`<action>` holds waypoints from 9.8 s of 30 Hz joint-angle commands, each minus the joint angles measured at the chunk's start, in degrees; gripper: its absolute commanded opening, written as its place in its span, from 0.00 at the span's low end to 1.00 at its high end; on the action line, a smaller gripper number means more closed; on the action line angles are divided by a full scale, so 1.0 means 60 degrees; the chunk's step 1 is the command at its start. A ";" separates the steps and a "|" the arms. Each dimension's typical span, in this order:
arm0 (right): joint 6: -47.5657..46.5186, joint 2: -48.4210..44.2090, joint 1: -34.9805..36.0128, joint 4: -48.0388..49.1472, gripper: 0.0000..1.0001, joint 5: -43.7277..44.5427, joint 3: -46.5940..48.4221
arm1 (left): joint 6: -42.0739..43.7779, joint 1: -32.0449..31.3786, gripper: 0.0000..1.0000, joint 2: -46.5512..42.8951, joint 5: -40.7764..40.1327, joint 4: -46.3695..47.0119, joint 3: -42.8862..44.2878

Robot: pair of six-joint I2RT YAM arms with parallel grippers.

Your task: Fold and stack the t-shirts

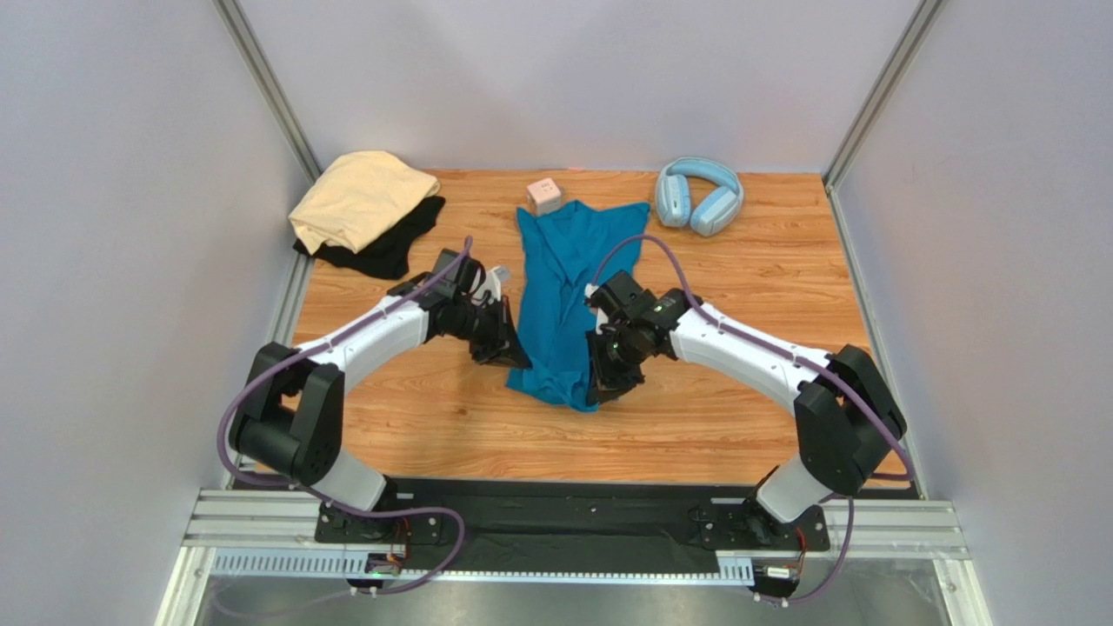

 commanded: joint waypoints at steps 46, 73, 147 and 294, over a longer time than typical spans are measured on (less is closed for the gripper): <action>-0.1389 0.5636 -0.3566 -0.1678 0.31 0.0920 0.6846 | 0.0966 0.0666 0.21 0.6637 -0.2152 -0.1802 0.8416; -0.1622 0.3587 -0.3804 -0.2719 0.37 0.0818 0.7128 | 0.1684 0.0344 0.25 0.3722 -0.1406 -0.1291 0.5503; -0.1490 0.3734 -0.1092 -0.2411 0.31 0.2429 0.2059 | 0.1317 -0.0857 0.13 0.2829 -0.1084 -0.1172 0.1152; -0.0391 -0.0178 -0.1018 -0.0240 0.00 0.0157 -0.1696 | 0.2430 -0.0682 0.00 0.0749 0.0106 -0.1127 -0.0798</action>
